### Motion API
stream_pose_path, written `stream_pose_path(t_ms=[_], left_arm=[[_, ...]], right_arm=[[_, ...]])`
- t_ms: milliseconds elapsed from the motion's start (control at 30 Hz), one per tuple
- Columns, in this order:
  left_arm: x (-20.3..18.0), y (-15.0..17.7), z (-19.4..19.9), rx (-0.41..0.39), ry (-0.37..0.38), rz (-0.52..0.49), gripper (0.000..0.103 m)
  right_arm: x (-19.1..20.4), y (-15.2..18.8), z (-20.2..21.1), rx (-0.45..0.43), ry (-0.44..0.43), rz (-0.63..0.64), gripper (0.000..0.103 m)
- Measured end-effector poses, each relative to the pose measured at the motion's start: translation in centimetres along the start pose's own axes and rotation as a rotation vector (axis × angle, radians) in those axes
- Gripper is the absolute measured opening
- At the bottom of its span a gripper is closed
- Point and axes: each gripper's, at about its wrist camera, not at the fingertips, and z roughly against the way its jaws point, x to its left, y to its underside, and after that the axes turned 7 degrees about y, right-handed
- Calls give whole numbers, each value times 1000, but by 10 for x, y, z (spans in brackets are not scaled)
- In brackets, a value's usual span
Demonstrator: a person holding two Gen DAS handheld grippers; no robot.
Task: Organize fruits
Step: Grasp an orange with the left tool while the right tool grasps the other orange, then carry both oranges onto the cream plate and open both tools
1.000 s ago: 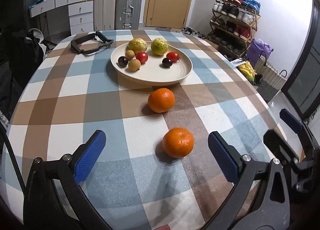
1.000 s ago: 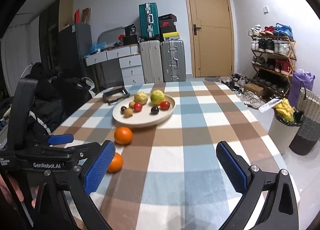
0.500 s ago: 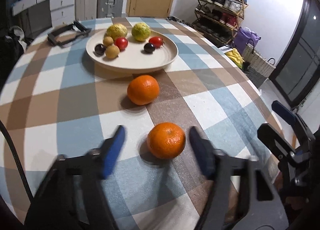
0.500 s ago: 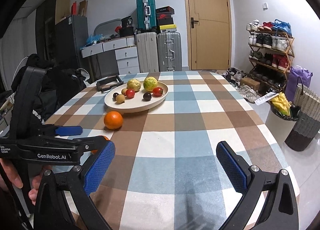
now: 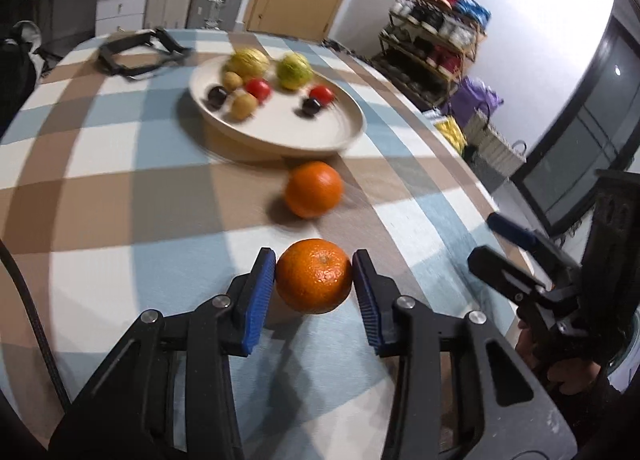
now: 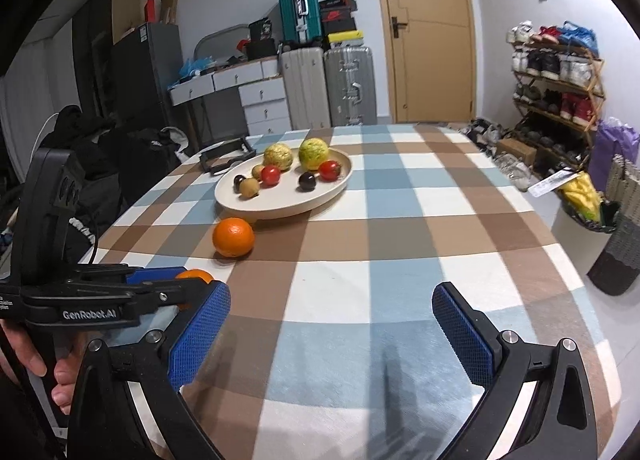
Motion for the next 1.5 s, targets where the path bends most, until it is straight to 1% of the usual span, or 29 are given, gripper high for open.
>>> stream_pose_path(t_ms=[133, 233, 333, 433, 567, 667, 733, 800, 833, 900, 933, 1067, 1233, 1400, 1500], left_arm=[[21, -9, 18, -39, -6, 33, 37], [36, -14, 29, -60, -14, 49, 37], [49, -16, 40, -78, -19, 62, 37], [62, -15, 47, -95, -22, 86, 37], [75, -12, 51, -109, -22, 117, 37], [81, -12, 51, -113, -24, 125, 37], [84, -12, 52, -113, -26, 129, 37], [86, -12, 51, -112, -28, 136, 37], [87, -12, 50, -109, -27, 137, 37], [86, -12, 48, -106, -28, 137, 37], [86, -12, 48, -105, -28, 136, 37], [82, -16, 44, -104, -31, 123, 37], [72, -27, 36, -101, -33, 100, 37], [52, -48, 20, -99, -29, 41, 37], [41, -65, 7, -108, -21, 19, 37]], right_arm=[[12, -14, -24, 82, -112, -13, 103], [24, -24, -44, 130, -165, -10, 103], [40, -35, -66, 173, -188, 12, 103], [54, -44, -82, 180, -216, 32, 103], [62, -50, -102, 215, -240, 38, 101], [66, -53, -116, 242, -233, 50, 94], [68, -54, -124, 267, -247, 46, 76], [69, -54, -129, 281, -250, 42, 72], [69, -53, -131, 285, -254, 41, 62], [69, -53, -132, 284, -258, 37, 49], [68, -53, -132, 283, -276, 26, 43], [65, -50, -128, 277, -286, 13, 42], [53, -48, -116, 237, -294, -2, 42], [35, -53, -103, 197, -283, -32, 42], [24, -67, -96, 157, -275, -28, 42]])
